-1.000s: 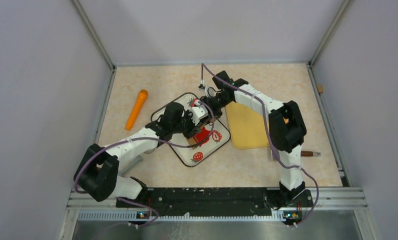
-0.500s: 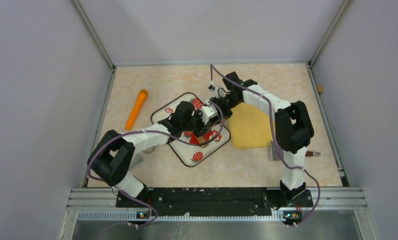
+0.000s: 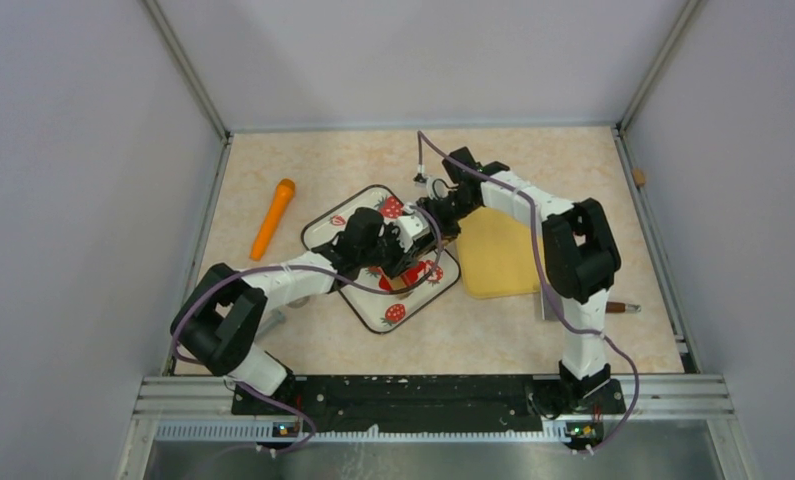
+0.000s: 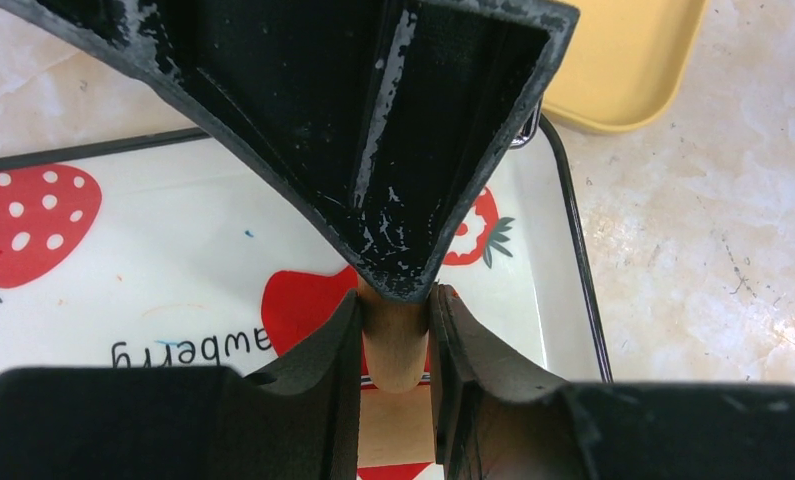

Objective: Roll out the dumpling wrappers from the dough

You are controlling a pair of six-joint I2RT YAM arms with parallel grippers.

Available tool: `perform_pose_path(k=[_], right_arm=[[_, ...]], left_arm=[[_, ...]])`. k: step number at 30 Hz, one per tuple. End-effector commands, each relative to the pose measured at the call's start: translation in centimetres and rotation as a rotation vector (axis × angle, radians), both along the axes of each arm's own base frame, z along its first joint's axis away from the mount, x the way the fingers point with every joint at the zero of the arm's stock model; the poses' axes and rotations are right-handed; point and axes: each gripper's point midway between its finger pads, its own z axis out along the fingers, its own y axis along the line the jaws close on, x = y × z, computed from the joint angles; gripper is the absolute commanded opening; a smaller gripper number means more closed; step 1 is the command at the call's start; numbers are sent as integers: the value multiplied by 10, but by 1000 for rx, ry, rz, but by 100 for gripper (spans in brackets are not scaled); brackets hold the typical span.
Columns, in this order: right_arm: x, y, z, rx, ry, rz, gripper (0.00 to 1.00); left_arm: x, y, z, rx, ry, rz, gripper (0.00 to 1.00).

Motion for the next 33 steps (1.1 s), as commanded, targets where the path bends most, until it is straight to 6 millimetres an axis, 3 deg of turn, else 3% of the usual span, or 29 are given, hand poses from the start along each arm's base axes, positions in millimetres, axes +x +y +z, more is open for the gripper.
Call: perform_pose_path(k=[1,9,15,18,23,26,29,33], right_arm=[[-5,34,-41,-25,-89,89,0],[-7,44,-47,-32,-82,102,0],[-10,55,-41,-10,-87,113,0],[-9,66,-20,50,-88,117,0],[1,84,51,196,-174,133,0],[8,81,84,247,-202,95,0],[18,66,93,230,-195,1,0],[33,41,83,172,-149,-125,0]], left_arm=[[-29,-22,13,-100,44,-116,0],[-33,-10,9,-82,53,-101,0],[-37,2,10,-63,64,-92,0],[-40,6,19,-56,46,-111,0],[-45,5,68,-91,-60,-183,0],[-41,-1,93,-121,-106,-199,0],[-28,-8,101,-137,-97,-161,0],[-11,-22,101,-163,-66,-142,0]])
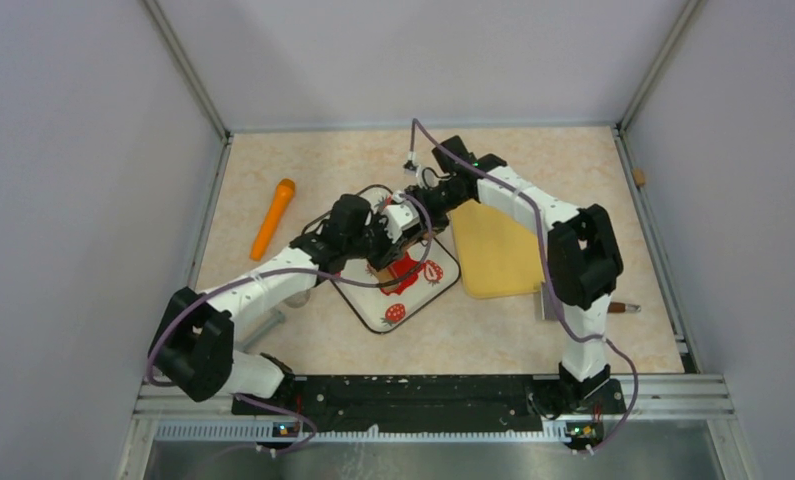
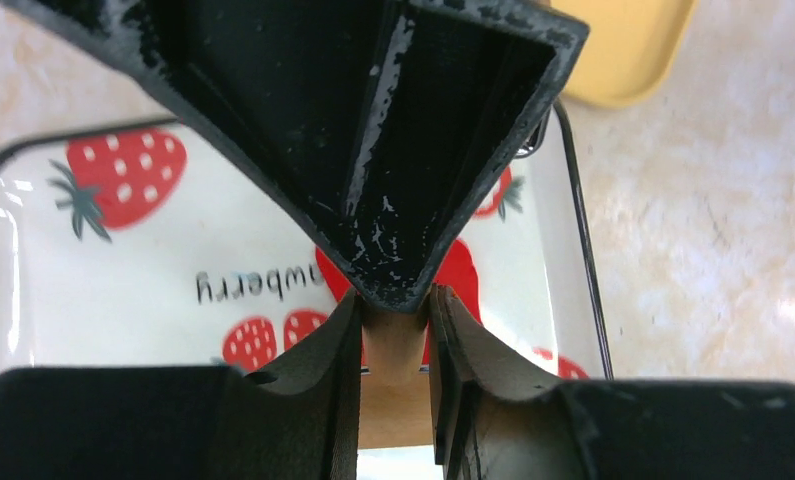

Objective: Roll out the dumpling wrappers from the dough

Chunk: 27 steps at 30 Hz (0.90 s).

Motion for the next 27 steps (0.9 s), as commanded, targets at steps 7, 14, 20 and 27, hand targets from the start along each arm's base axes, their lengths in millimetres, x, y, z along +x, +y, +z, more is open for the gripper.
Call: perform_pose_path(k=[7,14,20,27], right_arm=[[60,-23,10,48,-71,-236,0],[60,-25,-23,4,6,-260,0],[52,-36,-70,-99,61,-257,0],[41,-32,-95,-146,55,-205,0]], left_arm=[[27,-84,42,-266,27,-160,0],[45,-77,17,-266,111,-106,0],[50,-59,-5,-270,213,-56,0],[44,-47,-13,-258,207,-35,0]])
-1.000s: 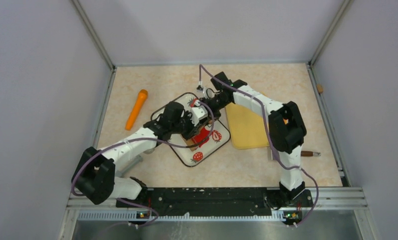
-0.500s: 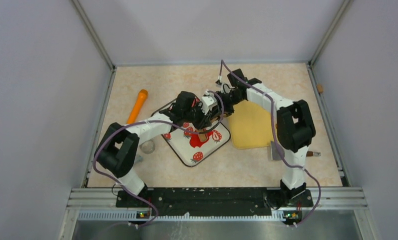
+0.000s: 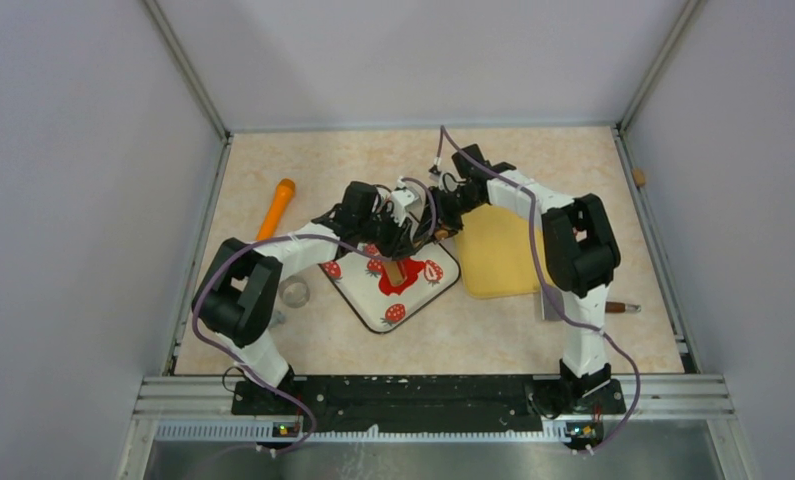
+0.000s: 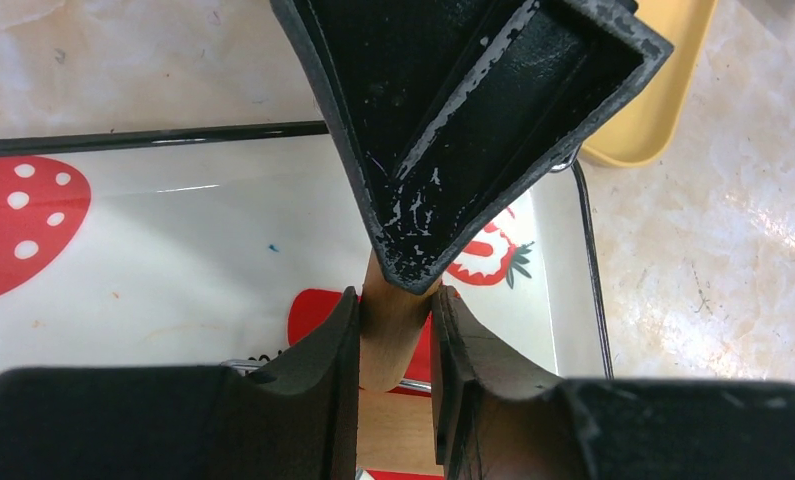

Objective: Roll out the dumpling wrappers from the dough

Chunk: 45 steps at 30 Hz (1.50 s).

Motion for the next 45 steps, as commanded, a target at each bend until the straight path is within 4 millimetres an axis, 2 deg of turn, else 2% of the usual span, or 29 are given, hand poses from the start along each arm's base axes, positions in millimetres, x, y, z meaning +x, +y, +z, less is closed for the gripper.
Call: perform_pose_path(k=[1,6,11,13,15,18,22,25,29,33,38,41,45], right_arm=[[-2,9,-48,-103,-70,51,0],[-2,26,-44,-82,-93,86,0],[-1,42,-32,-40,-122,111,0],[0,49,-22,-7,-132,118,0],[0,57,-4,49,-149,129,0],[-3,64,33,139,-187,167,0],[-12,56,65,169,-248,202,0],[-18,42,74,156,-254,187,0],[-23,23,65,109,-253,186,0],[-21,6,45,60,-262,176,0],[-14,4,9,3,-266,173,0],[-14,9,-10,-42,-271,215,0],[-20,18,-22,-55,-251,241,0]], left_arm=[[-2,-14,25,-111,-16,-14,0],[-9,-3,18,-89,-6,-6,0],[-16,7,20,-68,-24,-20,0],[-18,9,28,-68,-48,-32,0],[-18,8,44,-81,-77,-43,0],[-23,6,73,-120,-97,-53,0],[-34,-9,104,-172,-139,-92,0],[-45,-24,106,-194,-117,-123,0],[-48,-42,93,-202,-104,-144,0],[-37,-50,74,-179,-102,-121,0],[-28,-40,37,-97,-122,-103,0],[-34,-30,23,-68,-96,-102,0],[-49,-19,13,-50,-62,-105,0]])
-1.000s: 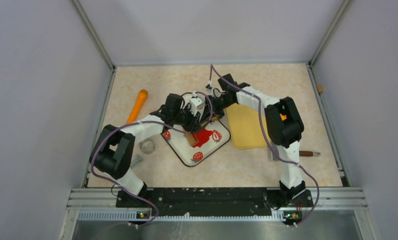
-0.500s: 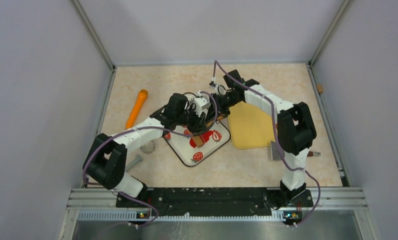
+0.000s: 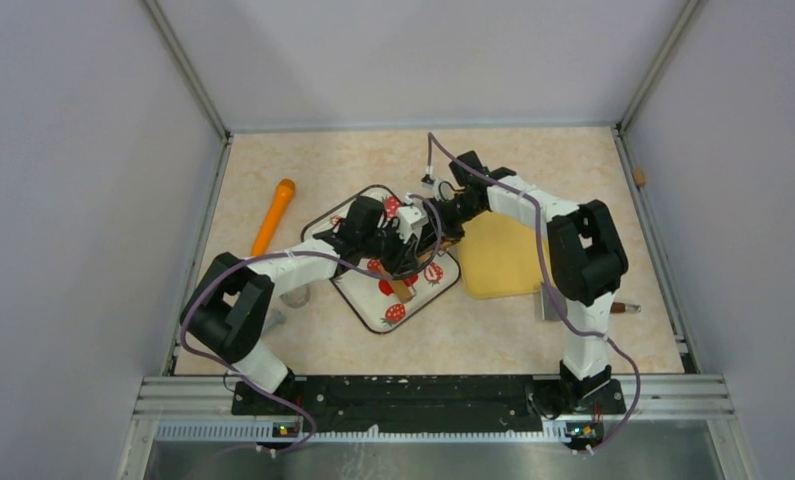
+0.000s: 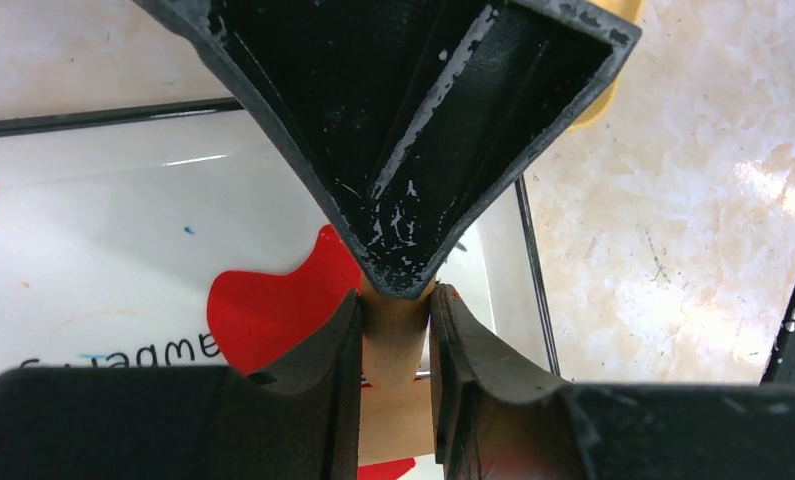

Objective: Roll out the dumpling wrappers from the dough

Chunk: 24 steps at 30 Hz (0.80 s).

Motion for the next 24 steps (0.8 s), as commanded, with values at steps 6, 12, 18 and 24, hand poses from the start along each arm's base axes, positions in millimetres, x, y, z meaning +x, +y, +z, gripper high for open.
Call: perform_pose_path(k=[6,12,18,24], right_arm=[[-4,38,-36,-47,-114,101,0],[-7,47,-35,-38,-110,114,0],[6,69,23,77,-189,119,0],[0,60,47,106,-199,114,0]], left_arm=[[-21,4,7,-60,-11,-38,0],[-26,13,8,-58,6,-18,0],[-31,14,51,-106,-97,-63,7],[-38,22,65,-89,-425,-205,54]])
